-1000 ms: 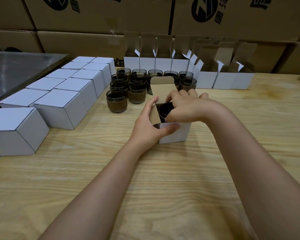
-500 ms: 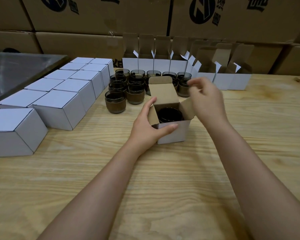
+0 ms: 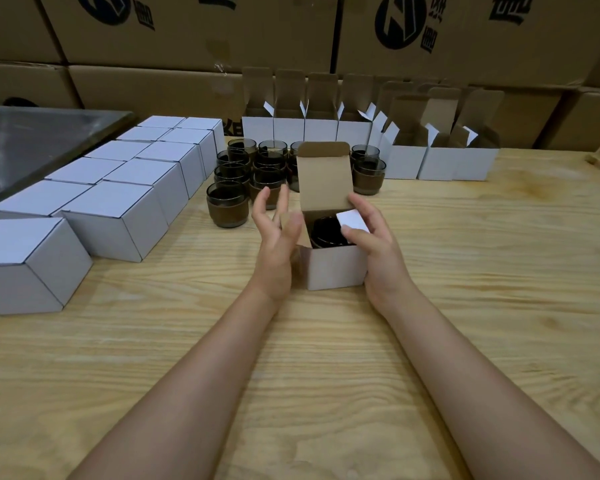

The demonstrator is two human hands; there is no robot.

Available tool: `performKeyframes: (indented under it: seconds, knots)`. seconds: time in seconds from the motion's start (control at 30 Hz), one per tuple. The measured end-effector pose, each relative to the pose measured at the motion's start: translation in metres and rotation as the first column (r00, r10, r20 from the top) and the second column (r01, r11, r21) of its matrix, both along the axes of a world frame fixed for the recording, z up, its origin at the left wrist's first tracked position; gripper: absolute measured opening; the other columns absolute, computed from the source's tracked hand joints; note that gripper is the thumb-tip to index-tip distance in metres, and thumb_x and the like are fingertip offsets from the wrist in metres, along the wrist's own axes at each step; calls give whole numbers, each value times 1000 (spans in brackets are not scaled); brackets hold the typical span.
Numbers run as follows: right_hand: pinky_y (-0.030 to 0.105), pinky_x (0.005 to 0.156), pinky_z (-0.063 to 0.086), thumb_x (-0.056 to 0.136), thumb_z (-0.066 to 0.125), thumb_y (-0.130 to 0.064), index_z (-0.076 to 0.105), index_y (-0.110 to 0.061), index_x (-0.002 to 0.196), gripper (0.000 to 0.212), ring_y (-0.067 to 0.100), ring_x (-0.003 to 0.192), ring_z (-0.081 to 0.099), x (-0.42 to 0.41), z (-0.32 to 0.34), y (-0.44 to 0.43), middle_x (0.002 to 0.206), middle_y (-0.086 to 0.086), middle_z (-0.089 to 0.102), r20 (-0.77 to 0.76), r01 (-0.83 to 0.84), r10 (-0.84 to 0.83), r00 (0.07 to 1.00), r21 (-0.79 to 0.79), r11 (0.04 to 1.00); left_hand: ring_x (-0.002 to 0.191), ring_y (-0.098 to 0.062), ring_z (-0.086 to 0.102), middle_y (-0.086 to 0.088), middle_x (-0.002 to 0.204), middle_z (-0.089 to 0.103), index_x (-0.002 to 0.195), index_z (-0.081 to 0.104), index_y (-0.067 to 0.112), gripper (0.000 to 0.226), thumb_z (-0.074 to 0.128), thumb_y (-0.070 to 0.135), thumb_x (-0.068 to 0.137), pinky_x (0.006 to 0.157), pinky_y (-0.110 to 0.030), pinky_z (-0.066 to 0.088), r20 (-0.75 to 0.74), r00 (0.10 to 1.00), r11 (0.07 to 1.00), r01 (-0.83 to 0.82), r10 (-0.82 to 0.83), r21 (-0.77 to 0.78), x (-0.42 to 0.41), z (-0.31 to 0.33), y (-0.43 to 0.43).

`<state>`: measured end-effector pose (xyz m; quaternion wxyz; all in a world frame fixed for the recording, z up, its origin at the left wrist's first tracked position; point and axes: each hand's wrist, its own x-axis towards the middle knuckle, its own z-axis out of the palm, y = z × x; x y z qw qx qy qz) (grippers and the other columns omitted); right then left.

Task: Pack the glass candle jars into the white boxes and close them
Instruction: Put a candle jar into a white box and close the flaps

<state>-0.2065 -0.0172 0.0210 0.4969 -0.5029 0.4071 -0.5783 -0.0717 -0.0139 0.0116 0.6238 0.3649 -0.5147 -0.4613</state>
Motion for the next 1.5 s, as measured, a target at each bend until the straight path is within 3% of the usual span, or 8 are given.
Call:
performKeyframes:
  seconds: [0.13, 0.33, 0.53, 0.7, 0.9, 1.1, 1.27, 1.5]
  knots:
    - [7, 71, 45, 87, 50, 4, 43, -31, 133, 58, -6, 97, 59, 9, -2, 1, 122, -3, 56, -6, 15, -15, 1000, -46, 999, 136, -1, 33, 1, 158, 22, 150, 16, 15, 84, 37, 65, 87, 112, -30, 35, -54, 998, 1000, 14, -15, -12, -7, 4, 2]
    - [5, 83, 41, 94, 53, -16, 24, -45, 138, 60, -10, 107, 52, 11, -5, 4, 120, -12, 47, 1, -15, 15, 1000, -52, 999, 141, 8, 8, 17, 159, 1, 140, 39, 35, 42, 22, 40, 102, 112, -11, 13, 283, 959, 999, -2, 17, -53, -7, 3, 1]
    - [26, 98, 46, 99, 45, -16, 23, -33, 148, 56, 12, 121, 52, 6, -7, 1, 123, -10, 51, 147, -78, 74, 986, 21, 997, 129, -15, 48, -4, 148, 41, 135, 26, 36, 62, 42, -9, 94, 108, -43, 40, -176, 983, 998, 38, -44, -40, -4, 6, 0]
    - [28, 79, 55, 84, 53, 3, 47, -29, 134, 59, 17, 101, 62, 4, -4, -1, 117, 3, 57, 252, -141, 139, 958, -10, 990, 96, -11, 58, 4, 104, 61, 106, 55, 28, 40, 43, -8, 93, 86, -34, 47, -44, 997, 997, -63, 61, -44, -8, 6, -2]
    - [25, 82, 47, 73, 57, -13, 52, -19, 101, 29, 12, 101, 54, -2, -8, 4, 118, -7, 51, 136, -222, 237, 962, -118, 968, 111, -14, 53, 12, 105, 60, 86, 60, 19, 34, 37, -3, 96, 98, -42, 42, 17, 996, 996, -88, 87, 2, -9, 4, 2]
    - [28, 90, 48, 45, 85, -61, 48, -26, 105, 79, 11, 117, 49, -3, -5, 8, 139, -6, 37, 26, -308, 310, 950, -66, 949, 113, -11, 57, 15, 113, 63, 86, 62, 26, 34, 38, 5, 97, 98, -44, 44, -41, 996, 996, -82, 84, 46, -6, 3, -1]
    - [26, 78, 50, 78, 63, -20, 56, -29, 96, 21, 4, 103, 56, -3, -10, 6, 132, -5, 46, -2, -210, 211, 977, -125, 970, 103, -14, 50, 16, 105, 57, 106, 56, 21, 25, 30, 21, 105, 96, -47, 42, -5, 993, 993, -117, 117, -13, -6, -1, -1]
    - [38, 88, 45, 74, 66, -14, 66, -36, 80, 22, 7, 103, 58, -6, -6, 9, 129, 0, 50, -32, -193, 190, 981, -154, 969, 99, -6, 50, 10, 108, 57, 98, 54, 26, 30, 25, 23, 105, 90, -29, 41, -4, 995, 994, -97, 97, -47, -5, -1, -3]
